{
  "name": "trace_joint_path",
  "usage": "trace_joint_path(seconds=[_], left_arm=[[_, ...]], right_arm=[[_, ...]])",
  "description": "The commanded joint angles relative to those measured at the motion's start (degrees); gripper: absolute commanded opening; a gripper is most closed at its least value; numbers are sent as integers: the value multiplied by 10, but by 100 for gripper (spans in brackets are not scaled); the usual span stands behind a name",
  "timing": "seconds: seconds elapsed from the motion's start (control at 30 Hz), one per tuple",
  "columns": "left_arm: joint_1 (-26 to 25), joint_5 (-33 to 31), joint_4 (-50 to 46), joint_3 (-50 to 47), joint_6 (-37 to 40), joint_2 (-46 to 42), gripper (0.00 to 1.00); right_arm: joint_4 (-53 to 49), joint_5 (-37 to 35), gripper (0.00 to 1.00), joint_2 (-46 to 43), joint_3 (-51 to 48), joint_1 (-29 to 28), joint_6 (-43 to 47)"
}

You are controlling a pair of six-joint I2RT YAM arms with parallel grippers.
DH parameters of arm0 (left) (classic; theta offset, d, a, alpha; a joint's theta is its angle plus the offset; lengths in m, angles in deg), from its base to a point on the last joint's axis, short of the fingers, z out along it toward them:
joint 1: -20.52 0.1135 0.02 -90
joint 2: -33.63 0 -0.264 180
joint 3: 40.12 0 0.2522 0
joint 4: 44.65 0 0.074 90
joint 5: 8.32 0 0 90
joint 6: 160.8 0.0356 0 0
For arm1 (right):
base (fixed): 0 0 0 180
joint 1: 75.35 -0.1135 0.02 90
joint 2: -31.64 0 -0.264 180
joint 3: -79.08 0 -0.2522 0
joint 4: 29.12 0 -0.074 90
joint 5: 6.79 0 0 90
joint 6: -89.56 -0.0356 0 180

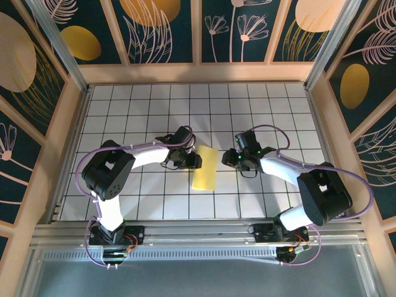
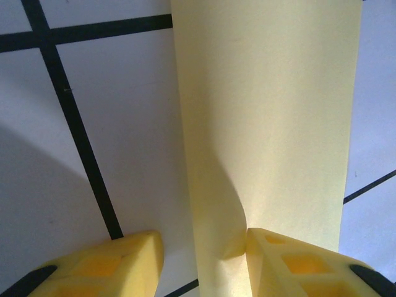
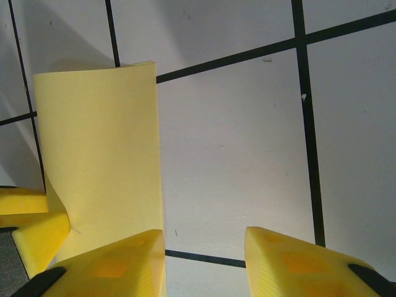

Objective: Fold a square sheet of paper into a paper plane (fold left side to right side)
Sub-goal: First fold in half a square sheet of paper at the center of the table.

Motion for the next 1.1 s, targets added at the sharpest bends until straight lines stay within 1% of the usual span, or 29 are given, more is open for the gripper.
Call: trace_joint_path(seconds=[0.0,0.53,0.87,0.97,1.07], left_arm=[[-14,18,18,-21,-9,55,42],[-14,12,17,-29,-12,54,41],[-14,10,14,-27,-10,56,41],[-14,10,14,-26,-10,56,41],[-14,10,13,-25,-9,57,40]], right_arm=[[4,5,39,5,2,-1,9],[4,6,39,2,2,-2,7],[30,37,38,8,7,-5,4],[54,63,36,17,8,-11,-2],[90,102,28,36,9,-18,-12]])
